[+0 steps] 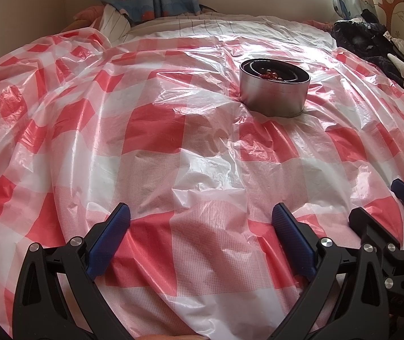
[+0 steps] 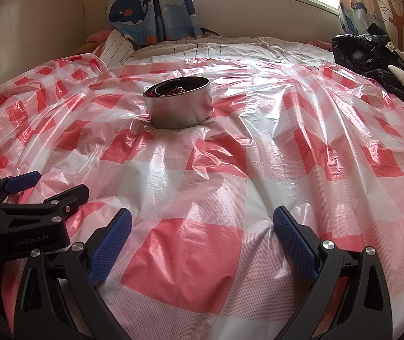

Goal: Organize jewelry

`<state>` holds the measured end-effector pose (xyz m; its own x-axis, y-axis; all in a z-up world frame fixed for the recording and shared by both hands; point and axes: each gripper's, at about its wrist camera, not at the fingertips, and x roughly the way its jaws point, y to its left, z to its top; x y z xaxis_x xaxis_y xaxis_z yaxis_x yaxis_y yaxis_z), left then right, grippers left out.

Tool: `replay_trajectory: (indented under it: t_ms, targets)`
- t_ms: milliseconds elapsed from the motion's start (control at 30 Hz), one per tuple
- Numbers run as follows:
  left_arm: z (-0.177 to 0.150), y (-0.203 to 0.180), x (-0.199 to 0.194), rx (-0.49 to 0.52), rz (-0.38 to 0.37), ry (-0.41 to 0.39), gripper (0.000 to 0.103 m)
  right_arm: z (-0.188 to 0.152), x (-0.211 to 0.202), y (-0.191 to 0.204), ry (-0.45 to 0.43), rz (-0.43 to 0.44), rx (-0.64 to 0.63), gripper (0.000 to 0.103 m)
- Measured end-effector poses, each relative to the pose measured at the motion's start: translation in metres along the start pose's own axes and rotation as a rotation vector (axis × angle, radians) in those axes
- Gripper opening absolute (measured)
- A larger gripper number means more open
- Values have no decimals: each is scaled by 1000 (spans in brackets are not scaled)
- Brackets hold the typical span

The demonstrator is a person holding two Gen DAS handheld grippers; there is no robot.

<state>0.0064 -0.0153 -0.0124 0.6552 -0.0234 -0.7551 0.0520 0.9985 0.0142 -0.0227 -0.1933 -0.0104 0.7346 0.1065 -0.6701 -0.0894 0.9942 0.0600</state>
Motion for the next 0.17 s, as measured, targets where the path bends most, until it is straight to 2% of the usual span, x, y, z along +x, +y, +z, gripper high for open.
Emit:
replay_trajectory:
  t_ms: [167]
  targets:
    - [1, 1, 0, 2, 4, 0, 96, 0, 0, 0, 0, 0, 0, 95]
